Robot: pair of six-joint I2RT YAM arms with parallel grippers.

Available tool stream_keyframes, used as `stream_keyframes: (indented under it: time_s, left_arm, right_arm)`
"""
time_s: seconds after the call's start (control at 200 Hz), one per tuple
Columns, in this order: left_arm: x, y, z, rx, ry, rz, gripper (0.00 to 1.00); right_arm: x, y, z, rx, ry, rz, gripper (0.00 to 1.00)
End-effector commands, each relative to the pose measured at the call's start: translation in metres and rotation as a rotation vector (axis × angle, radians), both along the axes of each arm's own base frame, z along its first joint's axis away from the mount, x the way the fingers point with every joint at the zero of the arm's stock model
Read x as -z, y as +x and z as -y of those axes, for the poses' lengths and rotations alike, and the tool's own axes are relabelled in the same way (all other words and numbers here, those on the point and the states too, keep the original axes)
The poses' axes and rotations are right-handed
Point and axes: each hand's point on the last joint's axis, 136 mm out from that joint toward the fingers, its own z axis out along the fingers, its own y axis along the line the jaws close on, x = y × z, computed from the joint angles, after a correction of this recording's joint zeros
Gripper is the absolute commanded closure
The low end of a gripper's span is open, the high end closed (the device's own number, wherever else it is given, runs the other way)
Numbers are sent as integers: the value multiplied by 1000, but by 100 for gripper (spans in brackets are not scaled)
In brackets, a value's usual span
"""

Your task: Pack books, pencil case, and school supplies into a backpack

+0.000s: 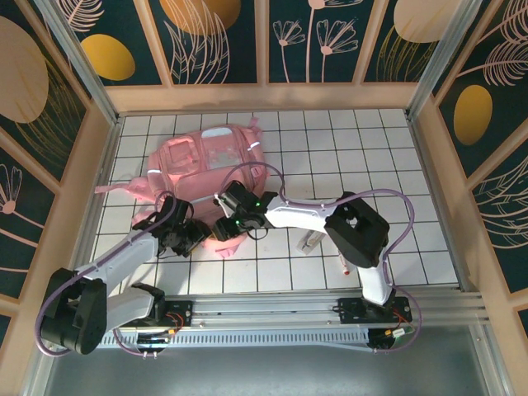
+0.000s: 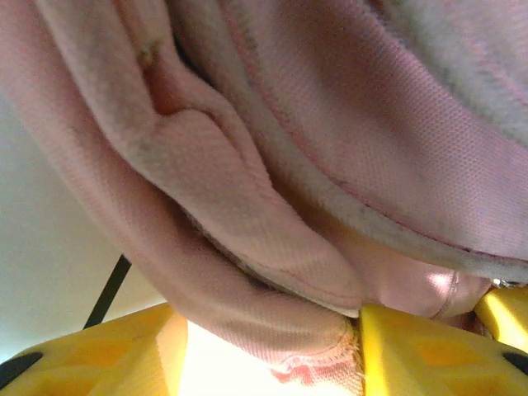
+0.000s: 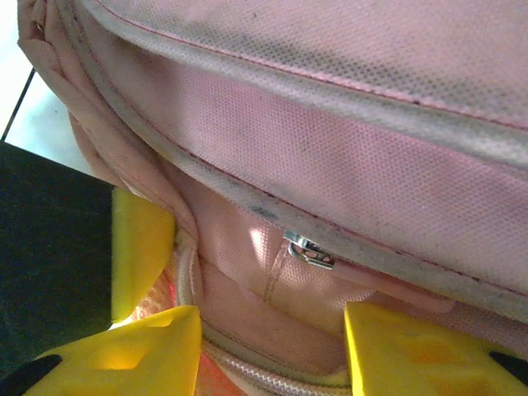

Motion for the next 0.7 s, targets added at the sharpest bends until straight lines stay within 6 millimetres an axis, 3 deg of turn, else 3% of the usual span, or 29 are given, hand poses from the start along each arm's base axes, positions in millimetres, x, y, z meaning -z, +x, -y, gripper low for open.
stream_keyframes:
  time_s: [0.0, 0.205, 0.36, 0.46, 0.696]
  left_arm:
    - [37, -35, -17, -29, 71, -134, 50]
    - [36, -31, -24, -48, 110, -112, 66]
    - [35, -30, -25, -47, 118, -110, 76]
    - [34, -29, -26, -47, 122, -110, 78]
    - [29, -27, -25, -50, 115, -89, 80]
  right_arm:
    - [-1, -2, 7, 4, -58, -7, 48]
    - [-36, 30, 18, 33, -8, 24, 47]
    - [-18, 30, 27, 9, -63, 14, 46]
    - [-4, 24, 29, -9, -82, -8, 45]
    - [4, 6, 15, -141, -49, 5, 44]
